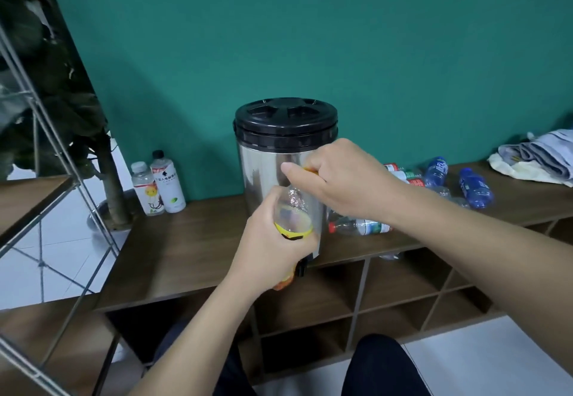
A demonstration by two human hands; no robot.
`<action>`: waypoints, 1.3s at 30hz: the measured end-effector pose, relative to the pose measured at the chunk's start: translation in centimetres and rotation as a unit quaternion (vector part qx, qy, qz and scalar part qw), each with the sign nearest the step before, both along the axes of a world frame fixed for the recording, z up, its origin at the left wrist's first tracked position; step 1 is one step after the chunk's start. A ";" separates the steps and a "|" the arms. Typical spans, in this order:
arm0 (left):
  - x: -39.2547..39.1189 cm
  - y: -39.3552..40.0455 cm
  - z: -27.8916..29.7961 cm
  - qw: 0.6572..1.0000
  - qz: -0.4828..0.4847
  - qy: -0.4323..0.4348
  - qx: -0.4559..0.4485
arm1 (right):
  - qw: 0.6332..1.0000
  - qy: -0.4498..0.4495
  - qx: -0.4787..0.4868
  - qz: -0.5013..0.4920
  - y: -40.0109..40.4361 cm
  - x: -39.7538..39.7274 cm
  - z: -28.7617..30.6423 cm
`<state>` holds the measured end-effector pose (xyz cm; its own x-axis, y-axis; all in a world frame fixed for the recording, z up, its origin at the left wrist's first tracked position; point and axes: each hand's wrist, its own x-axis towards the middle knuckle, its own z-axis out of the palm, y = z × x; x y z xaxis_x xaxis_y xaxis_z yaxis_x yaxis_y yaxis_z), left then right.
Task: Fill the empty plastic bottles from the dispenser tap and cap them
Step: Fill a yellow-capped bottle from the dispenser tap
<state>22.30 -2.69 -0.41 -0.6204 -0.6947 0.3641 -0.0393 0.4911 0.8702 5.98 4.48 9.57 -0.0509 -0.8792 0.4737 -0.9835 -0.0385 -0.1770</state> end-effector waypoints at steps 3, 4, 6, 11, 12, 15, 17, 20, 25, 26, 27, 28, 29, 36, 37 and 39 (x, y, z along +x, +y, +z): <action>1.5 -0.8 0.3 0.981 -0.180 -0.003 0.068 | 0.994 0.040 0.012 0.106 0.3 -0.4 0.0; 1.9 -1.1 0.3 0.973 -0.215 -0.005 0.083 | 0.990 0.051 0.018 0.130 0.5 -0.4 0.1; 2.2 -1.5 0.2 0.975 -0.207 -0.006 0.079 | 0.987 0.064 0.031 0.146 0.8 -0.6 -0.1; 1.7 -0.2 -0.9 0.998 -0.025 -0.050 -0.016 | 0.992 0.113 0.062 -0.008 0.8 -0.2 -1.1; 1.5 0.3 -1.0 0.999 0.001 -0.047 -0.021 | 0.993 0.099 0.060 -0.035 0.7 -0.1 -1.3; 1.1 1.0 -1.3 0.999 0.029 -0.033 -0.021 | 0.998 0.014 0.049 -0.026 0.5 -0.1 -1.6; 0.9 0.9 -1.5 0.999 0.023 -0.027 -0.020 | 0.999 0.013 0.049 0.003 0.6 -0.3 -2.0; 0.9 0.5 -1.7 0.999 0.011 -0.028 -0.014 | 0.997 0.015 0.062 0.044 1.3 -0.7 -2.1; 1.5 -0.1 -2.8 0.998 -0.048 -0.048 0.012 | 0.985 0.008 0.138 0.100 2.8 -1.7 -2.3; 1.6 -0.2 -3.1 0.997 -0.060 -0.048 0.014 | 0.983 0.002 0.146 0.115 3.1 -1.9 -2.5; 1.8 -0.2 -3.4 0.996 -0.071 -0.050 0.018 | 0.980 -0.009 0.153 0.128 3.3 -2.2 -2.9; 1.8 -0.3 -3.8 0.995 -0.079 -0.052 0.021 | 0.978 -0.023 0.156 0.138 3.6 -2.4 -3.3; 1.8 -0.2 -4.1 0.995 -0.081 -0.053 0.023 | 0.976 -0.042 0.160 0.141 3.8 -2.6 -3.7; 1.2 0.4 -6.8 0.994 -0.043 -0.100 -0.002 | 0.985 -0.123 0.123 0.021 3.7 -3.4 -6.5; 1.2 0.4 -7.1 0.992 -0.037 -0.116 -0.012 | 0.985 -0.120 0.127 0.016 3.6 -3.4 -7.0; 1.0 0.7 -7.7 0.990 -0.030 -0.136 -0.028 | 0.985 -0.117 0.125 0.016 3.6 -3.4 -8.0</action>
